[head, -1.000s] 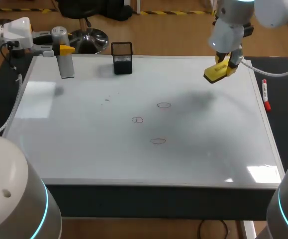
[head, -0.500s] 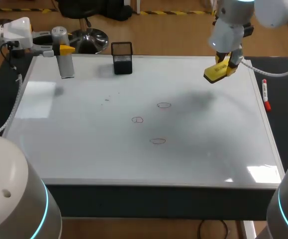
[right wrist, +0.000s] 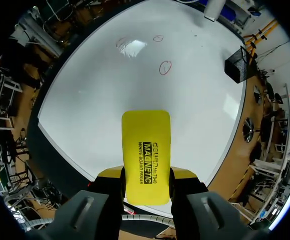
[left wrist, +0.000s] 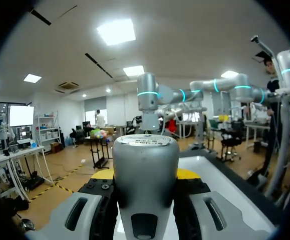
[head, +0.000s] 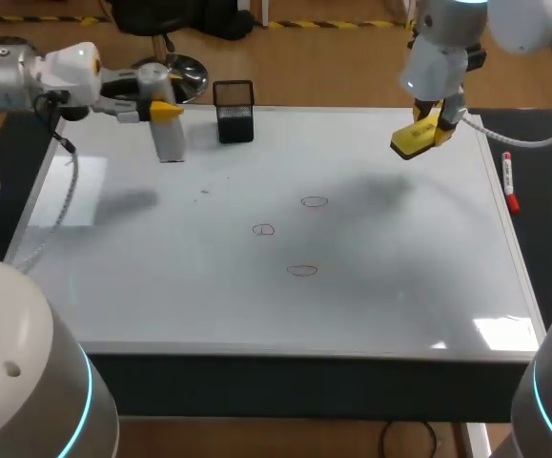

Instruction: Pick up the inspection probe, press it on each red-marked spot on the whiteboard one by one, put down the probe, pick up the eraser, and wipe off all the red marks.

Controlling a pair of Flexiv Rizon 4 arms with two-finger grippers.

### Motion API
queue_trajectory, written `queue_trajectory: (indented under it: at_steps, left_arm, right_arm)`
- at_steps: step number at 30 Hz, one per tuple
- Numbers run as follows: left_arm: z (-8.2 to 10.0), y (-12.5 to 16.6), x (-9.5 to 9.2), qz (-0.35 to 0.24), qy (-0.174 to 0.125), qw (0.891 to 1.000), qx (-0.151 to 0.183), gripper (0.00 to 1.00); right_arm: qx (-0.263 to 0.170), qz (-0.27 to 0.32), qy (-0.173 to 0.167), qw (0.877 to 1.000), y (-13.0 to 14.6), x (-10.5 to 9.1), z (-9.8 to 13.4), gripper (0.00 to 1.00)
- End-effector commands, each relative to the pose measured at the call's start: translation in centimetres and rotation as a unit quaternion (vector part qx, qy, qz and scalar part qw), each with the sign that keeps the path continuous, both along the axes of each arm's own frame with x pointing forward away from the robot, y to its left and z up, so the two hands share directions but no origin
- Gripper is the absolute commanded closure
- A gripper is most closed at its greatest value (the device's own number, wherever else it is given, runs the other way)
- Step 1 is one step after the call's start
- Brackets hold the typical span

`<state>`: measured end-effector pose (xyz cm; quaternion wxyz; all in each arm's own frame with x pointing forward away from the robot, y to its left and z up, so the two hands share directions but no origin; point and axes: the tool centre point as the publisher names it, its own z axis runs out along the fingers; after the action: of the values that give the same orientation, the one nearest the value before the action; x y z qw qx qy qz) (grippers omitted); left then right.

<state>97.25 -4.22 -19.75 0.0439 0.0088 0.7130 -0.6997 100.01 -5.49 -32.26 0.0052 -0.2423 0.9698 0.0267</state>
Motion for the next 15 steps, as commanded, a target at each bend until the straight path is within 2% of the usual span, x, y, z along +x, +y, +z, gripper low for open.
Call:
queue_trajectory:
  at_steps: [1,10,15]
  left_arm:
    - [0.4,-2.0,-1.8,0.011,-0.003,1.000,-0.006,1.00]
    - [0.0,-5.3,-5.4,-0.030,0.009,0.999,-0.031,1.00]
    - [-0.6,-7.3,-7.2,-0.058,0.012,0.998,-0.018,1.00]
  right_arm:
    - [-0.001,0.001,0.000,1.000,-0.1,0.0,0.1,1.00]
    - [-0.001,0.001,0.000,1.000,-0.1,0.0,0.1,1.00]
    - [-0.001,0.001,0.000,1.000,-0.1,0.0,0.1,1.00]
